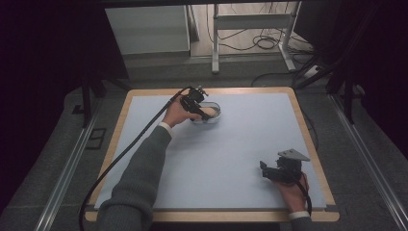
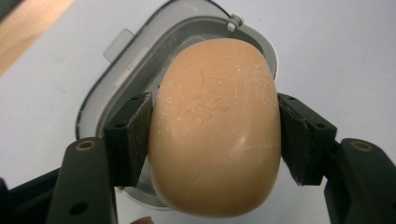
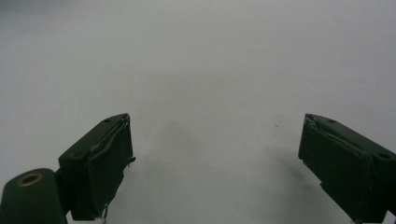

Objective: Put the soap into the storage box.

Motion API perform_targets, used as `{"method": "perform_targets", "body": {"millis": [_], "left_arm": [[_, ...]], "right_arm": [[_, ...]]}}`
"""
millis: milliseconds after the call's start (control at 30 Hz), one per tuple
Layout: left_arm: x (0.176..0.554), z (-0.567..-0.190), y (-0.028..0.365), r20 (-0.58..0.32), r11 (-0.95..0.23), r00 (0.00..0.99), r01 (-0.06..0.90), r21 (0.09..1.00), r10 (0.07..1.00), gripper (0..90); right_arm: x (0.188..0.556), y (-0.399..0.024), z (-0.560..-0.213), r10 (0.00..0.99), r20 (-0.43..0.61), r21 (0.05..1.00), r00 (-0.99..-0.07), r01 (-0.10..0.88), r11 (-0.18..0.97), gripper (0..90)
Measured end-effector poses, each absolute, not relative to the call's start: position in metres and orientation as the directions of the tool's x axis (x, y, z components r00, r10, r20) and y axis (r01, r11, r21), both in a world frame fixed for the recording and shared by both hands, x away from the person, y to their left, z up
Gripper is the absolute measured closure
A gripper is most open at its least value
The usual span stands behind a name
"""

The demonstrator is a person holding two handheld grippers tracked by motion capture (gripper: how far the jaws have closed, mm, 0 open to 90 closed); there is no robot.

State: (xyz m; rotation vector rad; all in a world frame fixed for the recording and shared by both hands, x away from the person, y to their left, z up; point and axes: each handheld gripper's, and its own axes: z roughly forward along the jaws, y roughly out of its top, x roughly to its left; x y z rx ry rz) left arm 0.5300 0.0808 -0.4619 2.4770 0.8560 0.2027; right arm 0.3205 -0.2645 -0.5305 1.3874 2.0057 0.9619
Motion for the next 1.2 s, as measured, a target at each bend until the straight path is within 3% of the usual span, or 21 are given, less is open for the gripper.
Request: {"method": "perform_targets", "body": {"millis": [67,167,400,900,1200], "left_arm": [[0.53,-0.462,0.081,-0.002,-0.669,0.78,0.538,0.513,0.626,32.4],[0.528,-0.453,0.084,-0.052,-0.623,0.768,0.555,0.551,0.639,27.2],[0.517,-0.441,0.087,-0.01,-0.636,0.772,0.53,0.561,0.635,22.6],[0.482,-0.444,0.105,0.003,-0.634,0.781,0.505,0.586,0.625,21.8],[0.442,-0.456,0.127,-0.013,-0.595,0.769,0.504,0.627,0.639,21.7]], "right_arm": [[0.32,-0.265,-0.531,0.939,-0.019,0.788,-0.345,0.572,0.226,10.2],[0.32,-0.265,-0.531,0.939,-0.02,0.79,-0.344,0.57,0.226,10.2],[0.32,-0.264,-0.531,0.939,-0.02,0.789,-0.345,0.571,0.227,10.2],[0.32,-0.264,-0.531,0.939,-0.027,0.787,-0.342,0.572,0.231,10.2],[0.32,-0.263,-0.531,0.94,-0.032,0.787,-0.341,0.571,0.234,10.2]]}}
